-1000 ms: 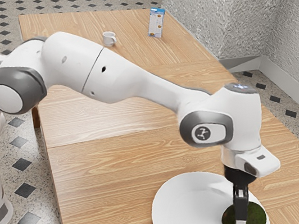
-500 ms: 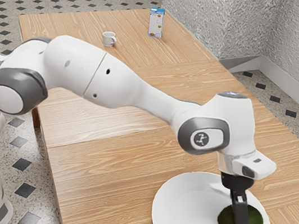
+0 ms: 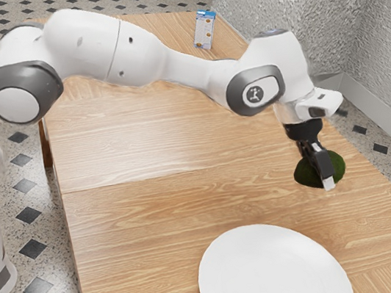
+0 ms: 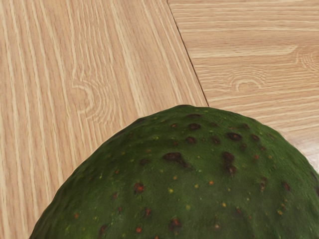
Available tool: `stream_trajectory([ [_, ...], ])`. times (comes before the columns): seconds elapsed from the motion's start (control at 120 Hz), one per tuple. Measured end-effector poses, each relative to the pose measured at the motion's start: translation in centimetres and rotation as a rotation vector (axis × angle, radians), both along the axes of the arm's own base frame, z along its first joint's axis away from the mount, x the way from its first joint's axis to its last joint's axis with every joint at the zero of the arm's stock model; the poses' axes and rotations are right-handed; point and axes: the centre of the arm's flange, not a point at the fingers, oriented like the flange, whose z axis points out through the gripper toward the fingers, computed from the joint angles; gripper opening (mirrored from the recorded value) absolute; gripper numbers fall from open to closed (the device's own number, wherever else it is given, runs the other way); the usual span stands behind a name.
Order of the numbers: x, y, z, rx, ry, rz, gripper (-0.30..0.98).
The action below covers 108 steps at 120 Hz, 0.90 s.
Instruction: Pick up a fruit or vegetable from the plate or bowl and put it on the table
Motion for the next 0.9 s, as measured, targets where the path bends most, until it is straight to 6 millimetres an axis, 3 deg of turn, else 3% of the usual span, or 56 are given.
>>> stream_trajectory([
  [0.075,1.4,7.2,0.5,0.001,-0.011,0.107,0.25],
  [0.175,1.5,11.1,1.8,0.002,-0.031,0.163,0.26],
  [0.283,0.4,12.7,2.9,-0.009,-0.039,0.174,0.44],
  [0.433,-2.1,15.2,3.3,-0.032,-0.025,0.187,0.51],
  [0.617,-3.6,15.4,2.4,-0.039,-0.003,0.165,0.55],
  [0.783,-5.2,17.4,0.8,-0.048,0.035,0.187,0.62],
  [0.9,-5.7,16.0,2.0,-0.080,0.041,0.213,0.66],
])
